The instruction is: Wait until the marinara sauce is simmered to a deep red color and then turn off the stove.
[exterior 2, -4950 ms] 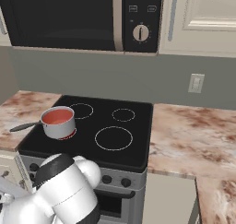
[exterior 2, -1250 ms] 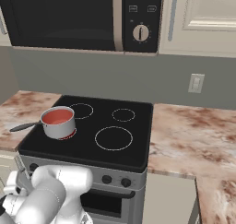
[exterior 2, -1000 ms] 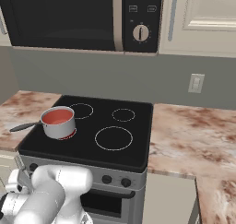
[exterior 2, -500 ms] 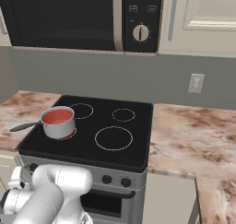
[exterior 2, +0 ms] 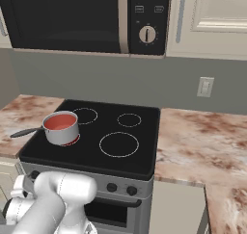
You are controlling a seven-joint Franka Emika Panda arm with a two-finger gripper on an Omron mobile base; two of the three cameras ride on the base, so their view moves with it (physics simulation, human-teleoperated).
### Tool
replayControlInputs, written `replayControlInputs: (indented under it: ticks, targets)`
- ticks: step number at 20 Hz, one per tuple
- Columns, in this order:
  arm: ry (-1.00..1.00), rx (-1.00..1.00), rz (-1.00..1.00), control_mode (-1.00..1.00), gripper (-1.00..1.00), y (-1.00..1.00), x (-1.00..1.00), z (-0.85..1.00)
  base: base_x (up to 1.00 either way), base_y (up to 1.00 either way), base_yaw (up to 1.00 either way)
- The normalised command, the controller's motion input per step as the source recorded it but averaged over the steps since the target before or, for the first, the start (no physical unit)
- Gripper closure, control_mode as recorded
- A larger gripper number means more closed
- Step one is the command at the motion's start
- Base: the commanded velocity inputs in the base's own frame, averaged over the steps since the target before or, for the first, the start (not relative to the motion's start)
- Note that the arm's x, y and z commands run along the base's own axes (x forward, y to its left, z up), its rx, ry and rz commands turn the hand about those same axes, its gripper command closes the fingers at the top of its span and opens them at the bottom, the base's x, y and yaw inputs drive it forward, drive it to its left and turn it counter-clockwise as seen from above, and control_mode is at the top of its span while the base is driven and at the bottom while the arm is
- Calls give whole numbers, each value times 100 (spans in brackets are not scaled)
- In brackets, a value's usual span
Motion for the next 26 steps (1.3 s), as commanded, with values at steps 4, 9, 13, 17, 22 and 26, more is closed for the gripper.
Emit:
replayControlInputs:
  ticks: [4, 9, 13, 17, 22, 26]
  targets:
    - [0, 0, 0, -100, -100, 24, 15, -2, 0, 0, 0]
    - [0, 0, 0, -100, -100, 18, 2, 0, 0, 0, 0]
    - [0, 0, 0, -100, -100, 1, 0, 0, 0, 0, 0]
    - [0, 0, -2, -100, -100, 41, 14, 0, 0, 0, 0]
    - [1, 0, -7, -100, -100, 52, 13, 0, 0, 0, 0]
    - [2, 0, -8, -100, -100, 48, 4, 5, 0, 0, 0]
